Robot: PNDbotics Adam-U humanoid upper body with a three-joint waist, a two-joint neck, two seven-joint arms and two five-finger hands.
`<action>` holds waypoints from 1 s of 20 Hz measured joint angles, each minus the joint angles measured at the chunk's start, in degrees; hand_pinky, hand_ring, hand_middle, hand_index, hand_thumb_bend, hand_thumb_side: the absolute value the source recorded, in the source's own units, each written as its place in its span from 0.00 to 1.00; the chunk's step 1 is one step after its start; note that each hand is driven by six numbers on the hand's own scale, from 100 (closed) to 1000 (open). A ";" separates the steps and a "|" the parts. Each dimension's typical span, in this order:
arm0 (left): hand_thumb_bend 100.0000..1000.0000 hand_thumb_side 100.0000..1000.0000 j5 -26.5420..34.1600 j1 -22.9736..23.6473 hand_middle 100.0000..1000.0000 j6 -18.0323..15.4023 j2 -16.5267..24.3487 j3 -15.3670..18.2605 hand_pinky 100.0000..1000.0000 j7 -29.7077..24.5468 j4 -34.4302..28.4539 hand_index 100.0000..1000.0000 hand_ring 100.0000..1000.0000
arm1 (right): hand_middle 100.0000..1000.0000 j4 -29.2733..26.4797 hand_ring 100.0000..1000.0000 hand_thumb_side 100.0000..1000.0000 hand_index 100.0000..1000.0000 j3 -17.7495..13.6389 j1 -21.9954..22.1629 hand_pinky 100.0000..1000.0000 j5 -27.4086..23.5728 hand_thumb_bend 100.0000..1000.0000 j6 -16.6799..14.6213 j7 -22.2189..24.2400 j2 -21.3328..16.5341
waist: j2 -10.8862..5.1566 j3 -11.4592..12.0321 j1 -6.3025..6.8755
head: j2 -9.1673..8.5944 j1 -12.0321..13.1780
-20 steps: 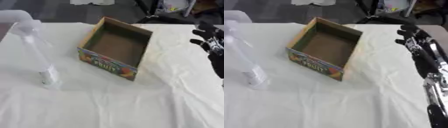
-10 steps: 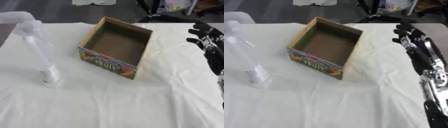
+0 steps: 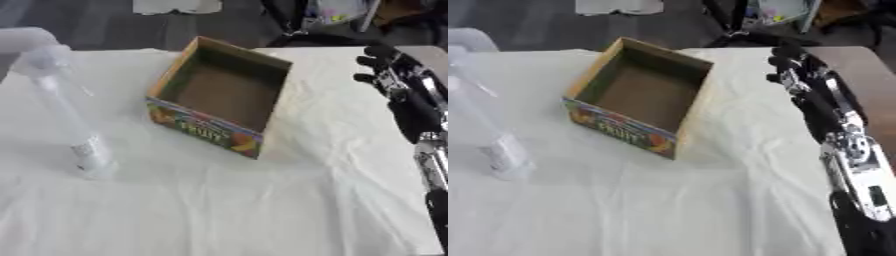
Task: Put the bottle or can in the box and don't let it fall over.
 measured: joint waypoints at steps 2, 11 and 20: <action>0.00 0.85 0.53 -1.43 0.81 0.96 0.88 -0.59 0.77 -5.01 -0.03 0.82 0.75 | 0.98 0.24 0.90 0.45 0.76 -0.11 0.00 0.81 0.00 0.00 -0.05 -0.04 -0.13 | -0.03 0.01 0.05 | 0.00 -0.06; 0.00 0.87 2.62 -8.00 0.82 5.26 2.21 -2.39 0.78 -19.37 -0.04 0.83 0.76 | 0.98 0.29 0.90 0.45 0.76 -0.20 -0.01 0.81 0.00 0.00 -0.07 -0.02 -0.44 | -0.03 0.01 0.27 | -0.02 0.77; 0.00 0.84 3.52 -16.94 0.82 10.08 2.15 -3.99 0.78 -21.69 -0.04 0.83 0.76 | 0.98 0.64 0.90 0.45 0.76 -0.21 0.00 0.80 0.00 0.00 -0.03 0.12 -0.45 | -0.03 -0.11 0.33 | -0.64 2.19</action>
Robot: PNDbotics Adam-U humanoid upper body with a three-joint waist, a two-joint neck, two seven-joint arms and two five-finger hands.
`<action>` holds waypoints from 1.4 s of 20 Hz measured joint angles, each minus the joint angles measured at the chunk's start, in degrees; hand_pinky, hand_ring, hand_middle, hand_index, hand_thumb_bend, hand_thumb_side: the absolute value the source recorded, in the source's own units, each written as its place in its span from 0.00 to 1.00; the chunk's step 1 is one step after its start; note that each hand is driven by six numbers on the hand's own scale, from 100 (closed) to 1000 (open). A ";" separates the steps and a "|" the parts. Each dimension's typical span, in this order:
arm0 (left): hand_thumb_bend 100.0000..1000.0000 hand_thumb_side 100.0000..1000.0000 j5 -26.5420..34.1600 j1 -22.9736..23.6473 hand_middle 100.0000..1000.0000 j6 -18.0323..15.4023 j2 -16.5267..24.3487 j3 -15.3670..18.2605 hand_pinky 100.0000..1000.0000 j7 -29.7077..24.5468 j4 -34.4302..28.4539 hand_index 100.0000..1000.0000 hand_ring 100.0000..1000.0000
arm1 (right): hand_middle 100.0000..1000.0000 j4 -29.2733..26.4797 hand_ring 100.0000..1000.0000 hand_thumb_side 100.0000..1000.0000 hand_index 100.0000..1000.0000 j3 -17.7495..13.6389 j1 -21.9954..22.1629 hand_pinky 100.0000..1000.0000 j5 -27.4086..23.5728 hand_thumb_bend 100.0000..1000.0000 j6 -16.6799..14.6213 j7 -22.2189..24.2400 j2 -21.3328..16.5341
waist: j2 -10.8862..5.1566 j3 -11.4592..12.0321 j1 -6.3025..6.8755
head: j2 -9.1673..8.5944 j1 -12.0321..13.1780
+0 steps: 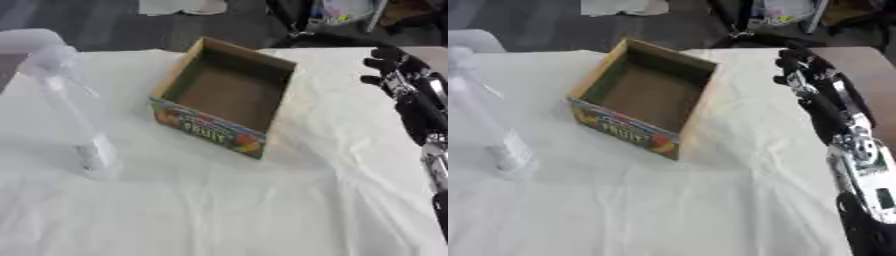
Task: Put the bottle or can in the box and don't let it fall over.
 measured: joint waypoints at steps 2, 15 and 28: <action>0.00 0.83 0.18 -1.85 0.82 1.19 -0.11 -0.58 0.78 -0.25 0.00 0.83 0.76 | 0.98 0.01 0.90 0.46 0.76 0.02 -0.01 0.80 0.00 0.00 0.03 0.07 -0.01 | 0.00 -0.18 0.00 | -0.34 0.55; 0.00 0.82 -0.14 -15.00 0.83 4.04 -6.18 -4.99 0.79 -3.70 5.45 0.83 0.77 | 0.99 0.39 0.91 0.47 0.76 0.38 -0.37 0.80 -0.06 0.00 0.10 0.74 -0.03 | 0.02 -1.13 -0.49 | -1.27 2.77; 0.00 0.80 -3.05 -25.63 0.85 2.53 -13.06 -8.71 0.81 -7.02 14.87 0.84 0.80 | 0.99 0.70 0.91 0.48 0.76 1.02 -0.63 0.80 -0.09 0.00 0.05 1.62 -0.03 | 0.32 -2.32 -0.34 | -1.87 3.89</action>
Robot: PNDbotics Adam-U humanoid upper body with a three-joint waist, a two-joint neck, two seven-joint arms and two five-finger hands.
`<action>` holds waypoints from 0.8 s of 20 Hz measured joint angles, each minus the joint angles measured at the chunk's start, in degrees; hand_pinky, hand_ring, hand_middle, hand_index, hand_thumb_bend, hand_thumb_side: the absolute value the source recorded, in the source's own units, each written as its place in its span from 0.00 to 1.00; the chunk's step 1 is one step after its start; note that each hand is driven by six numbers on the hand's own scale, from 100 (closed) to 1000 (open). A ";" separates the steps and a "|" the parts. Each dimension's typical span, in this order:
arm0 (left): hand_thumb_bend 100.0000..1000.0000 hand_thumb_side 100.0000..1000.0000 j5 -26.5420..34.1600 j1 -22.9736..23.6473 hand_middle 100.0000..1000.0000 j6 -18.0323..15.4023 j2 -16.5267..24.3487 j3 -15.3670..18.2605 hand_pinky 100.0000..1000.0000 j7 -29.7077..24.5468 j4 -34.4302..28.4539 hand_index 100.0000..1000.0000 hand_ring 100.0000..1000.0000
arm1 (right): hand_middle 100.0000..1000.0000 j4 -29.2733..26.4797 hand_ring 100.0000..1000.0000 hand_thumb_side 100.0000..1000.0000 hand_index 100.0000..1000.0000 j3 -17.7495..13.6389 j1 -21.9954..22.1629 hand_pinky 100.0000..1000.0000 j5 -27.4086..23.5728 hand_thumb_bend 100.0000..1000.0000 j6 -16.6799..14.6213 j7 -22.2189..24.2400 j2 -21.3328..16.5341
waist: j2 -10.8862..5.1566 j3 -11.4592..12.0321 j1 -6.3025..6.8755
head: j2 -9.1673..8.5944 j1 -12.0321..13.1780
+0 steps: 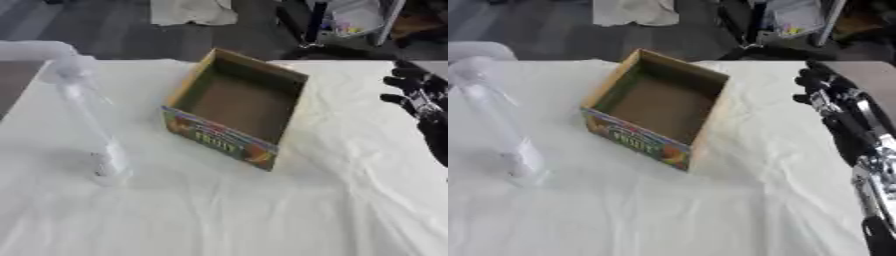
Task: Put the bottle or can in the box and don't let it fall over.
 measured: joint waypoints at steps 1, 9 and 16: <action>0.00 0.80 -0.19 -0.61 0.85 -0.18 -0.47 -0.24 0.82 -0.24 0.58 0.84 0.80 | 0.99 0.01 0.91 0.48 0.76 0.00 0.00 0.80 0.00 0.00 -0.01 0.09 0.00 | 0.06 -0.04 0.03 | -0.02 0.13; 0.00 0.78 -2.09 -4.97 0.85 -0.94 -3.49 -1.23 0.82 -1.93 4.43 0.84 0.81 | 0.99 0.34 0.91 0.48 0.76 0.03 -0.45 0.80 0.00 0.00 -0.06 0.45 0.00 | 0.76 -0.11 0.32 | -0.53 1.29; 0.00 0.80 -5.41 -8.69 0.87 -1.69 -7.32 -3.08 0.83 -3.78 8.14 0.85 0.83 | 0.99 0.36 0.91 0.49 0.76 0.38 -0.82 0.80 0.00 0.00 -0.10 0.95 -0.01 | 0.96 -0.83 0.32 | -0.77 3.42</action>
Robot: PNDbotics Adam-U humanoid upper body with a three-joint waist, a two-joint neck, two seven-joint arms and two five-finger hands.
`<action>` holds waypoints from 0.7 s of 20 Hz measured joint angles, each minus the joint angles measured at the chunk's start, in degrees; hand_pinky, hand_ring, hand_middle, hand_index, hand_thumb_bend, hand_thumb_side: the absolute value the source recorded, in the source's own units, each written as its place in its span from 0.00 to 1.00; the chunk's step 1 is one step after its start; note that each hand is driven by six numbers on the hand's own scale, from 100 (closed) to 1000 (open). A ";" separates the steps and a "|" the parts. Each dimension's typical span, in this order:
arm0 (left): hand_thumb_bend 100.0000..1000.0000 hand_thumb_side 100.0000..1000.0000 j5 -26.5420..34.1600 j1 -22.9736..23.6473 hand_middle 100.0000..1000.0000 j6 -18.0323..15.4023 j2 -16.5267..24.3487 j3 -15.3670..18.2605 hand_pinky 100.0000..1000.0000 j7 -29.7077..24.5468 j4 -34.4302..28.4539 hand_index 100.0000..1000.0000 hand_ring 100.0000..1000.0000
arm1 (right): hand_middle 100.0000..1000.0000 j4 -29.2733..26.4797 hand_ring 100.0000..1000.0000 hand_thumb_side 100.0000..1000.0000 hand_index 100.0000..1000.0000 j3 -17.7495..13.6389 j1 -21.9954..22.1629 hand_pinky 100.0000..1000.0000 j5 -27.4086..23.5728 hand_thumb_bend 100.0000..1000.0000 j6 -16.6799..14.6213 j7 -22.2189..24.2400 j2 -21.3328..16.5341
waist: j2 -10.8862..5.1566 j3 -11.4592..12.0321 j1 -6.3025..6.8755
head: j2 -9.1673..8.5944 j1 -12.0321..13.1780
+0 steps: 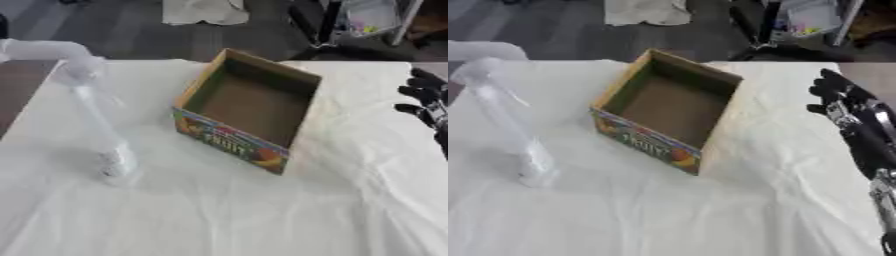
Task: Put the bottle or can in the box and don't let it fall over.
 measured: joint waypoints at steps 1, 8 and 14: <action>0.00 0.80 -0.18 -0.56 0.87 -0.10 -0.65 -0.31 0.83 -0.28 0.51 0.85 0.83 | 0.99 0.00 0.91 0.49 0.76 0.01 -0.11 0.80 0.00 0.00 -0.02 0.09 0.00 | 0.01 -0.06 0.00 | -0.06 0.13; 0.00 0.81 -2.39 -3.65 0.87 -0.68 -4.99 -2.60 0.83 -2.25 4.02 0.85 0.83 | 0.99 0.04 0.91 0.49 0.76 0.38 -0.54 0.80 -0.12 0.00 -0.07 0.59 0.00 | 0.13 -0.77 -0.25 | -0.77 0.82; 0.00 0.81 -3.22 -4.26 0.88 -1.24 -6.98 -3.73 0.83 -3.22 5.82 0.85 0.83 | 0.99 0.17 0.91 0.49 0.76 0.68 -0.91 0.80 -0.49 0.00 0.03 0.91 0.07 | 0.20 -1.50 -0.29 | -1.35 1.26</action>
